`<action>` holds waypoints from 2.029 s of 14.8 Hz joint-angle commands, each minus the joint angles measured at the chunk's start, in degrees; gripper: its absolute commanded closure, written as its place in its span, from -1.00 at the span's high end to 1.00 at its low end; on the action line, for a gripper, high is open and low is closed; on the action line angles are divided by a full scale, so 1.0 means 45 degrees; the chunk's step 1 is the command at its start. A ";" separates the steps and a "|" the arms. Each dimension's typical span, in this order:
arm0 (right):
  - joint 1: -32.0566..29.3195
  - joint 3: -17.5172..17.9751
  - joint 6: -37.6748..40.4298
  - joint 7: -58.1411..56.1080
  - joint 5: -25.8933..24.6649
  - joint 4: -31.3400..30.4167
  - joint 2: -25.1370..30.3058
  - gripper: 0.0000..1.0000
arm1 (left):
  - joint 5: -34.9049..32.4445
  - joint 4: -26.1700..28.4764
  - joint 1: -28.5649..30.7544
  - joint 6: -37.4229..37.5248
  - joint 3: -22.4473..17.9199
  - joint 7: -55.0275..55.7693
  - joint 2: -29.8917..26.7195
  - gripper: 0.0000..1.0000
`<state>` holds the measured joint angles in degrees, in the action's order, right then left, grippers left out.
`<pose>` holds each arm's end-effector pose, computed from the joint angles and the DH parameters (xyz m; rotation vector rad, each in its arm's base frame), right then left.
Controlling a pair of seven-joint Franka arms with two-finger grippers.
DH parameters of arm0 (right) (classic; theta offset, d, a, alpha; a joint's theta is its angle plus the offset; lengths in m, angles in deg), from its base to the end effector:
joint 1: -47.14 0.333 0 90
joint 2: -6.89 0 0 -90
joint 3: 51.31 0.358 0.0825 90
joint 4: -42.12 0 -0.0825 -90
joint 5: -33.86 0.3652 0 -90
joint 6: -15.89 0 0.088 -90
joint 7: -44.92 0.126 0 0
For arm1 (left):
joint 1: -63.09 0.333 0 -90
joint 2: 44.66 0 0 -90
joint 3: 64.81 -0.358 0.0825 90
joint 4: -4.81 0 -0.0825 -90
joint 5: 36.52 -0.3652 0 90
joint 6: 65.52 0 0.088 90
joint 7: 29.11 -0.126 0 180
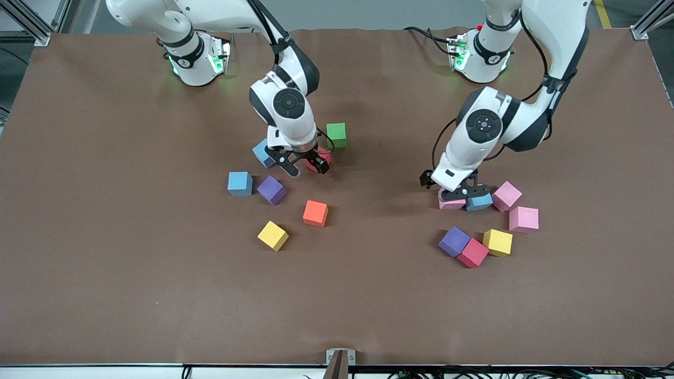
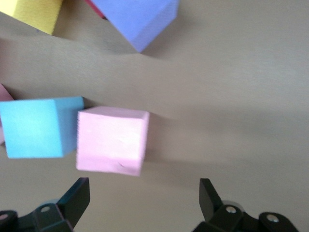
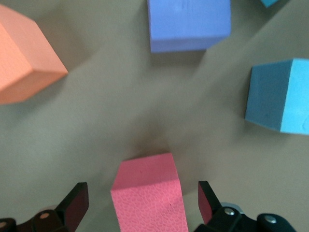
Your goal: Arrange 11 blocks into digit 3
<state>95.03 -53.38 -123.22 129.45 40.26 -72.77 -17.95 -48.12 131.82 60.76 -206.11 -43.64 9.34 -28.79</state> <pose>0.4237 0.4402 0.2712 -2.9040 1.1552 0.0881 0.5041 -0.2131 0.2938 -3.1051 -0.1790 -0.0032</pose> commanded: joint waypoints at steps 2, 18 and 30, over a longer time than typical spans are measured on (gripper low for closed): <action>0.0471 -0.0145 -0.0551 0.0628 -0.0290 -0.0504 0.0188 1.00 | -0.1226 0.0351 0.0770 -0.0731 0.0099 -0.0903 0.0416 1.00; 0.0882 -0.0165 -0.1430 0.1039 -0.1538 -0.0582 -0.0515 1.00 | -0.1679 -0.0371 0.1066 -0.1239 0.0119 -0.0849 0.1511 1.00; 0.0824 -0.0106 -0.1275 0.1952 -0.1501 -0.0601 -0.0418 -0.90 | -0.1679 -0.0586 0.0949 -0.1278 0.0158 -0.0247 0.1630 -0.03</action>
<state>98.18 -53.42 -129.17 134.87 33.72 -74.65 -20.58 -54.57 129.28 65.25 -211.68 -43.20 5.62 -20.36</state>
